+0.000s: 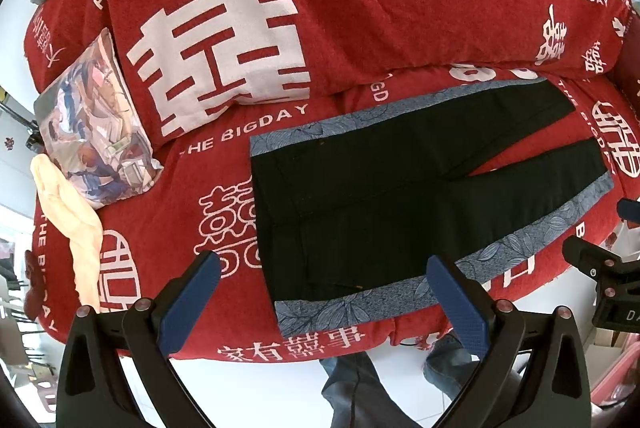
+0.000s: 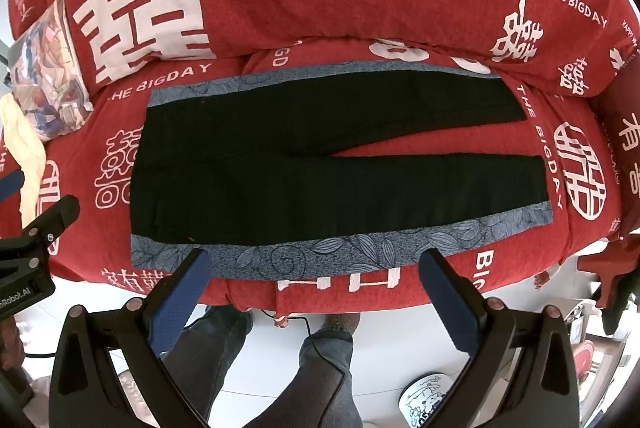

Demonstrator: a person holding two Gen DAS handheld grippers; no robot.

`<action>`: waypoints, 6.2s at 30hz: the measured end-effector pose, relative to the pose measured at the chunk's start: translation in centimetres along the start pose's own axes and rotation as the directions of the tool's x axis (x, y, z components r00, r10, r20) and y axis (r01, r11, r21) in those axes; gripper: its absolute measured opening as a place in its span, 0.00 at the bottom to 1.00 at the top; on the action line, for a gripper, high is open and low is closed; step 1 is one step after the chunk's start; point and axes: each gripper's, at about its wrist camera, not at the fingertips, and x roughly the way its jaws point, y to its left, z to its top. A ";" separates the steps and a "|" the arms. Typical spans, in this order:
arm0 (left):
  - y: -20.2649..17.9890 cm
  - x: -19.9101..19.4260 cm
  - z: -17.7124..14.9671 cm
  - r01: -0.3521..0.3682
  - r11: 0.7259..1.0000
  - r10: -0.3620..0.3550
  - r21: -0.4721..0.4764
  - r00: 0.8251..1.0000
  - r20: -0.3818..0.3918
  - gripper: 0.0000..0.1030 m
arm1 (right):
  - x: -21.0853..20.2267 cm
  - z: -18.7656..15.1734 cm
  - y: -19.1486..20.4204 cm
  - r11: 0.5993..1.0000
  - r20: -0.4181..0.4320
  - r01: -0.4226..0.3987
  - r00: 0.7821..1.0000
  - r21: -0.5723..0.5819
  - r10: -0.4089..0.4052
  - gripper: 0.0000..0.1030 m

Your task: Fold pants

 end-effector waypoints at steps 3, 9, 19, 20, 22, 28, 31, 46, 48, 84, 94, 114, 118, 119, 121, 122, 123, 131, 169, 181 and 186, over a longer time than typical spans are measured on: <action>0.0 0.0 0.0 0.000 1.000 0.000 -0.002 1.000 0.000 1.00 | 0.0 0.0 0.0 1.000 0.000 -0.001 1.000 0.000 0.001 1.00; 0.6 -0.2 0.0 -0.004 1.000 0.004 -0.010 1.000 0.000 1.00 | 0.1 0.0 -0.3 1.000 0.000 -0.005 1.000 0.004 0.005 1.00; 1.1 -0.2 0.0 -0.006 1.000 0.006 -0.012 1.000 -0.001 1.00 | 0.2 0.2 -0.2 1.000 0.002 -0.007 1.000 0.004 0.007 1.00; 1.1 -0.2 0.0 -0.006 1.000 0.006 -0.012 1.000 -0.001 1.00 | 0.1 0.1 -0.2 1.000 0.002 -0.006 1.000 0.004 0.006 1.00; 1.4 -0.2 0.0 -0.009 1.000 0.009 -0.013 1.000 -0.001 1.00 | 0.2 0.3 -0.1 1.000 0.003 -0.008 1.000 0.006 0.008 1.00; 1.5 -0.1 0.3 -0.030 0.999 0.030 -0.020 1.000 -0.003 1.00 | 0.5 0.6 -0.1 1.000 0.007 -0.024 1.000 0.005 0.024 1.00; 0.8 -0.1 0.1 -0.049 0.998 0.049 -0.026 0.999 -0.005 1.00 | 0.7 0.5 -0.5 0.999 0.012 -0.040 0.999 0.000 0.040 1.00; -3.5 -0.8 -3.3 -0.103 0.960 0.073 -0.261 0.990 -0.123 1.00 | 1.5 0.6 -5.6 0.987 0.008 -0.119 0.993 -0.111 0.121 1.00; -4.0 -0.9 -3.8 -0.117 0.953 0.080 -0.278 0.987 -0.142 1.00 | 1.8 0.7 -5.8 0.984 0.001 -0.129 0.991 -0.122 0.130 1.00; -0.1 18.2 -8.7 -0.009 0.905 -0.090 -0.425 0.973 -0.213 1.00 | 17.6 -1.0 -5.5 0.958 -0.145 -0.287 0.947 0.021 0.287 1.00; 4.5 19.9 -16.0 0.293 0.677 -0.412 -0.676 0.911 -0.018 1.00 | 25.8 -8.8 -2.0 0.547 -0.234 -0.752 0.494 0.368 0.837 0.66; 3.5 24.0 -13.9 0.376 0.518 -0.526 -0.769 0.848 0.060 0.55 | 24.9 -9.5 -6.6 0.498 -0.075 -0.780 0.510 0.379 0.857 0.67; 4.3 24.2 -14.1 0.378 0.551 -0.533 -0.744 0.846 0.035 0.45 | 25.7 -11.6 -12.9 0.528 0.008 -0.697 0.607 0.485 0.795 0.67; 4.2 24.2 -14.1 0.382 0.559 -0.535 -0.736 0.844 0.032 0.45 | 25.9 -12.1 -14.3 0.517 0.038 -0.689 0.617 0.508 0.786 0.66; 3.9 24.4 -13.8 0.384 0.583 -0.531 -0.716 0.847 0.023 0.45 | 26.8 -13.1 -17.0 0.423 0.125 -0.709 0.580 0.564 0.805 0.64; 3.7 24.4 -13.6 0.384 0.594 -0.527 -0.707 0.850 0.018 0.40 | 27.2 -13.2 -17.4 0.378 0.154 -0.713 0.559 0.591 0.815 0.64; 3.4 24.5 -13.3 0.383 0.599 -0.526 -0.703 0.850 0.014 0.33 | 27.4 -13.4 -17.8 0.335 0.182 -0.717 0.539 0.611 0.822 0.62; 4.1 19.7 -8.2 0.399 0.602 -0.488 -0.692 0.870 0.077 0.20 | 24.5 -9.2 -19.9 0.254 0.306 -0.769 0.500 0.586 0.810 0.08; 1.3 30.8 9.6 -0.138 0.877 0.066 -0.460 0.983 -0.170 0.78 | 31.1 22.2 -9.2 0.845 -0.162 -0.534 0.833 0.014 0.529 0.35; -12.8 21.9 11.0 0.097 0.986 -0.115 -0.135 0.985 -0.125 0.78 | 21.4 16.3 -26.3 0.768 0.067 -0.574 0.811 0.284 0.582 0.58; -23.7 21.7 11.8 0.339 0.940 -0.337 -0.024 0.923 -0.184 0.78 | 20.4 7.1 -32.9 0.745 0.030 -0.500 0.838 0.441 0.545 0.58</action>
